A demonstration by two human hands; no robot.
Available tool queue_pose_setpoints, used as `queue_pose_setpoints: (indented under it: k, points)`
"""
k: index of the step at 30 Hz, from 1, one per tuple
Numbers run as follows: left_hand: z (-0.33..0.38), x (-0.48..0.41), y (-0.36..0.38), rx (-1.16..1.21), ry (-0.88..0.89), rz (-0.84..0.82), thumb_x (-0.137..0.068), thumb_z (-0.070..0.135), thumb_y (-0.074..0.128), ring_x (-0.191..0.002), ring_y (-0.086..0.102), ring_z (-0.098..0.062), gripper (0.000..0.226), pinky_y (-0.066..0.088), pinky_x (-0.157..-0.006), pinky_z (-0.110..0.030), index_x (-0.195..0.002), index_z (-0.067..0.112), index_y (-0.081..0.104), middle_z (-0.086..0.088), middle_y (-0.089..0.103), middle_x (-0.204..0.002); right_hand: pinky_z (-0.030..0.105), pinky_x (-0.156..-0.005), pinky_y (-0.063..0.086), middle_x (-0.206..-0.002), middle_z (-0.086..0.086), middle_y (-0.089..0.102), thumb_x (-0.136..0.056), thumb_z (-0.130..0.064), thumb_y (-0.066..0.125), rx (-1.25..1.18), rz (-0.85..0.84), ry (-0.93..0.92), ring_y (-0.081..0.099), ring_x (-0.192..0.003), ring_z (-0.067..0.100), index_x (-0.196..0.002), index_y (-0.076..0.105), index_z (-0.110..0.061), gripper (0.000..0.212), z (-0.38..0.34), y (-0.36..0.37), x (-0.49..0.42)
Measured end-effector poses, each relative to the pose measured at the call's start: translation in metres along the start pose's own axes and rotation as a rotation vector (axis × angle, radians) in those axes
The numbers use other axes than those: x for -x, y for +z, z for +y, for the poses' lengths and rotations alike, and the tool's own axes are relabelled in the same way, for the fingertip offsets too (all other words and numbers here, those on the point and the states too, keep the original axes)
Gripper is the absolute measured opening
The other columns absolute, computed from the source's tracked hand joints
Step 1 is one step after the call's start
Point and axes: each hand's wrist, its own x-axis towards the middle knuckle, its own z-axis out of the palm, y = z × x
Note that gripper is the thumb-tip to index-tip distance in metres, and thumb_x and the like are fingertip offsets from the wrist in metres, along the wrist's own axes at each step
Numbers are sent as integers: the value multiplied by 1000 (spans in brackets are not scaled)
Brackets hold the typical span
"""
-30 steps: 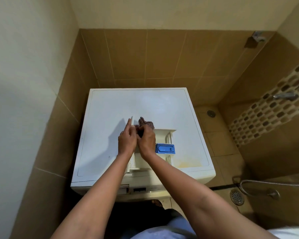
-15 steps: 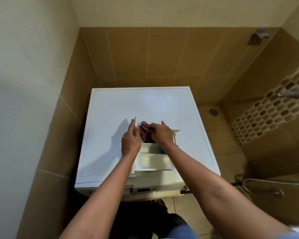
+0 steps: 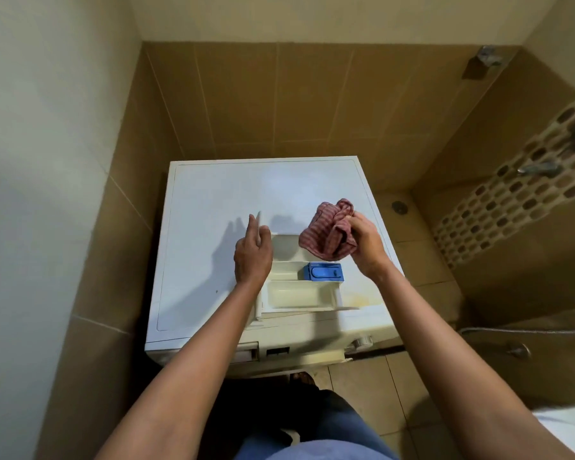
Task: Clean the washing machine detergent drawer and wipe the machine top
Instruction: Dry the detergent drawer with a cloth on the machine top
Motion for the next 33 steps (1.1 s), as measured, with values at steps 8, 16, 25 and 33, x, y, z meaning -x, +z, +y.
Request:
queue_pose_setpoints:
  k: [8, 16, 25, 33]
  points:
    - [-5, 24, -15, 22, 49, -42, -102, 38, 36, -133, 42, -27, 48, 34, -104, -34, -149, 26, 34, -10, 45, -146, 36, -99, 43, -119, 11, 54, -84, -21, 59, 911, -340, -55, 51, -114, 25, -125, 52, -11, 42, 59, 51, 48]
    - [-30, 36, -12, 3, 103, -49, -104, 28, 31, -117, 54, -30, 52, 42, -96, -39, -154, 35, 16, -11, 50, -140, 27, -70, 30, -97, 5, 66, -75, -2, 61, 875, -104, -264, 42, -91, 21, -106, 62, -10, 32, 90, 111, 79]
    - [-28, 40, -12, -16, 131, -31, -105, 28, 31, -127, 47, -29, 50, 40, -102, -39, -154, 31, 19, -10, 42, -148, 28, -73, 34, -110, 7, 66, -84, 0, 56, 1203, -391, -289, 44, -97, 23, -116, 66, -11, 35, 77, 47, 83]
    - [-29, 40, -9, 5, 111, -22, -105, 30, 31, -123, 50, -30, 50, 41, -103, -44, -153, 36, 20, -11, 46, -143, 35, -79, 50, -102, 9, 69, -85, -4, 52, 1390, -301, -169, 61, -95, 29, -120, 64, -24, 42, 76, 59, 79]
